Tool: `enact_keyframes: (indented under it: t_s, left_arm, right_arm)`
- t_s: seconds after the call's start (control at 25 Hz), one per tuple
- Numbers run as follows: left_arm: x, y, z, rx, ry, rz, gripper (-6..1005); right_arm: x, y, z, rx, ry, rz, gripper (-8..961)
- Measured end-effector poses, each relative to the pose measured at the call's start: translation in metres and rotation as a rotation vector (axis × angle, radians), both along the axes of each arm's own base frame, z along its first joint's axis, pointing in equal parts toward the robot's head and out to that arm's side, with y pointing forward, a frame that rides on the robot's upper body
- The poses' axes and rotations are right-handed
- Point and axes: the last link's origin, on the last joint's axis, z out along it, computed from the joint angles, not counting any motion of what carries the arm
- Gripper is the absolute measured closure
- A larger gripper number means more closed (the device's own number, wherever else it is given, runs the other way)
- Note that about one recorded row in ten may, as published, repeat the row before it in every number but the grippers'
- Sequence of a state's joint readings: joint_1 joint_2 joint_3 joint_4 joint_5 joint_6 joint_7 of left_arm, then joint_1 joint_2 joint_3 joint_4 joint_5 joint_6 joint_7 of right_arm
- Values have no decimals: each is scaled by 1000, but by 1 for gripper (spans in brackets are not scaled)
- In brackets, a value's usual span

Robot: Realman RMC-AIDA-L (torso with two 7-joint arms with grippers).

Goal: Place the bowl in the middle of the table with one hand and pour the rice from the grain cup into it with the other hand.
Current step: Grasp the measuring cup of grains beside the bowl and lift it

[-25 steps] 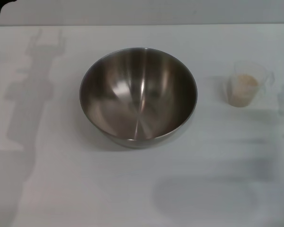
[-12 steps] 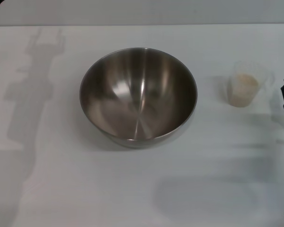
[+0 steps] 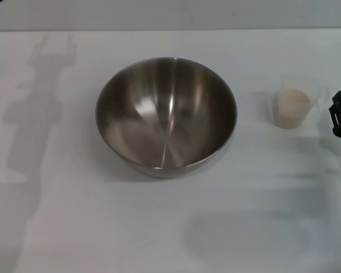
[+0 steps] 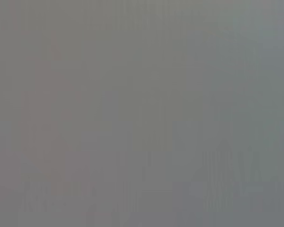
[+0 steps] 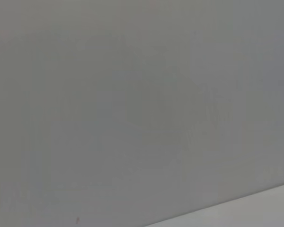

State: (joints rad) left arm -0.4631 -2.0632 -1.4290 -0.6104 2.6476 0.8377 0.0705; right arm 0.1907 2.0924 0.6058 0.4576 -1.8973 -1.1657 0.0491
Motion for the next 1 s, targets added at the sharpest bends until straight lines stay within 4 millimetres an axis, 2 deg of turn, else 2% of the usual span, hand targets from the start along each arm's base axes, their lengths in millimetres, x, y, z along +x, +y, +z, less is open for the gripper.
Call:
enact_keyframes:
  t_s: [1.0]
  left_arm:
    - [1,1,-1,-2,5,-5,429]
  right_arm:
    - [4,0,-5,-47,-3,-19,386]
